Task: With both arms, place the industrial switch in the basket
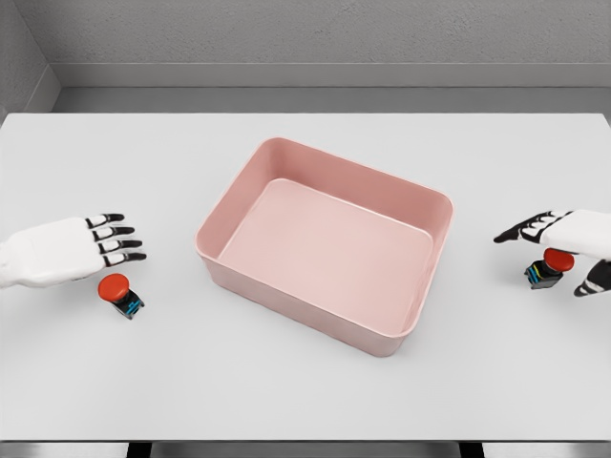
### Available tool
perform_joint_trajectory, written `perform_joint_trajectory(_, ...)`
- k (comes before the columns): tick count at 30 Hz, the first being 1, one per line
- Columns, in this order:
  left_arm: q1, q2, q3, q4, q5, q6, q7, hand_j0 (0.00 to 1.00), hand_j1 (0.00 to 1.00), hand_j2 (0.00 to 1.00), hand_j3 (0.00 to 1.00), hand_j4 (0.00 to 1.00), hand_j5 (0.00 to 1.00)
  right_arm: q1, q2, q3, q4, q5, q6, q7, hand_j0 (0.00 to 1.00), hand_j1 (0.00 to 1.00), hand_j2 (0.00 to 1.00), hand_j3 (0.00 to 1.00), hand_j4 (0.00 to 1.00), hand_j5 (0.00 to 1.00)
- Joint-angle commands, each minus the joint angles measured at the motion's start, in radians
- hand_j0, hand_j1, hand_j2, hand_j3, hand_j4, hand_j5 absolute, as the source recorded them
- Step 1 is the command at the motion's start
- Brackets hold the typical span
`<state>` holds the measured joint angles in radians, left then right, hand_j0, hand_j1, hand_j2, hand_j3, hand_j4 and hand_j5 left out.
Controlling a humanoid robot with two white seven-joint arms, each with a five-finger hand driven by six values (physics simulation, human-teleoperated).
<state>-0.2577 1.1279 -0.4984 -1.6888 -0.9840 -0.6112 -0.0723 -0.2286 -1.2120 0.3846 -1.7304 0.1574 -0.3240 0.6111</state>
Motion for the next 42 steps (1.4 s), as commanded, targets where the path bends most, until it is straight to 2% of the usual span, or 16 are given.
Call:
perform_joint_trajectory(1, 0.002, 0.003, 0.001, -0.026, 0.005, 0.000, 0.000, 1.00, 1.00, 1.00, 1.00, 1.00, 1.00, 0.000, 0.017, 0.000, 0.031, 0.002, 0.008, 0.000, 1.00, 1.00, 1.00, 1.00, 1.00, 1.00)
perform_joint_trajectory(5, 0.005, 0.007, -0.002, -0.045, 0.004, 0.000, -0.001, 1.00, 1.00, 1.00, 1.00, 1.00, 1.00, -0.003, 0.055, 0.040, 0.069, 0.016, 0.068, 0.000, 1.00, 1.00, 1.00, 1.00, 1.00, 1.00)
perform_joint_trajectory(7, 0.026, 0.009, 0.001, -0.054, 0.002, 0.000, -0.001, 1.00, 1.00, 1.00, 1.00, 1.00, 1.00, -0.005, 0.058, 0.040, 0.069, 0.016, 0.071, 0.000, 1.00, 1.00, 1.00, 1.00, 1.00, 1.00)
perform_joint_trajectory(11, 0.029, -0.003, 0.001, -0.071, 0.004, 0.000, 0.000, 1.00, 1.00, 1.00, 1.00, 1.00, 1.00, -0.012, 0.068, 0.040, 0.091, 0.057, 0.094, 0.000, 1.00, 1.00, 1.00, 1.00, 1.00, 1.00)
perform_joint_trajectory(17, 0.041, -0.010, 0.000, -0.077, 0.005, 0.000, 0.000, 1.00, 1.00, 1.00, 1.00, 1.00, 1.00, -0.018, 0.068, 0.040, 0.101, 0.059, 0.106, 0.000, 0.99, 0.99, 0.99, 0.99, 0.99, 0.99)
perform_joint_trajectory(23, 0.044, -0.036, -0.002, -0.083, 0.005, 0.000, 0.000, 1.00, 1.00, 1.00, 1.00, 1.00, 1.00, -0.017, 0.069, 0.042, 0.095, 0.059, 0.106, 0.000, 0.83, 0.83, 0.83, 0.83, 0.83, 0.83)
perform_joint_trajectory(26, 0.044, -0.043, 0.000, -0.083, 0.005, 0.000, 0.000, 1.00, 1.00, 1.00, 1.00, 1.00, 1.00, -0.017, 0.069, 0.042, 0.092, 0.059, 0.103, 0.000, 0.67, 0.67, 0.67, 0.67, 0.67, 0.67)
perform_joint_trajectory(28, 0.044, -0.039, 0.000, -0.083, 0.005, 0.000, -0.004, 1.00, 1.00, 1.00, 1.00, 1.00, 1.00, -0.017, 0.069, 0.042, 0.091, 0.059, 0.098, 0.000, 0.60, 0.60, 0.60, 0.60, 0.60, 0.60)
perform_joint_trajectory(32, 0.044, -0.042, 0.000, -0.084, 0.005, 0.000, -0.021, 0.82, 0.82, 0.82, 0.82, 0.82, 0.82, -0.017, 0.069, 0.042, 0.080, 0.059, 0.097, 0.000, 0.49, 0.49, 0.49, 0.49, 0.49, 0.49)
perform_joint_trajectory(35, 0.046, -0.048, -0.002, -0.088, 0.007, 0.000, -0.020, 0.74, 0.74, 0.74, 0.74, 0.74, 0.74, -0.017, 0.069, 0.042, 0.069, 0.059, 0.100, 0.000, 0.49, 0.49, 0.49, 0.49, 0.49, 0.49)
perform_joint_trajectory(42, 0.064, -0.086, -0.002, -0.086, 0.022, 0.000, -0.007, 0.72, 0.72, 0.72, 0.72, 0.72, 0.72, -0.018, 0.065, 0.040, 0.069, 0.059, 0.106, 0.000, 0.49, 0.49, 0.49, 0.49, 0.49, 0.49)
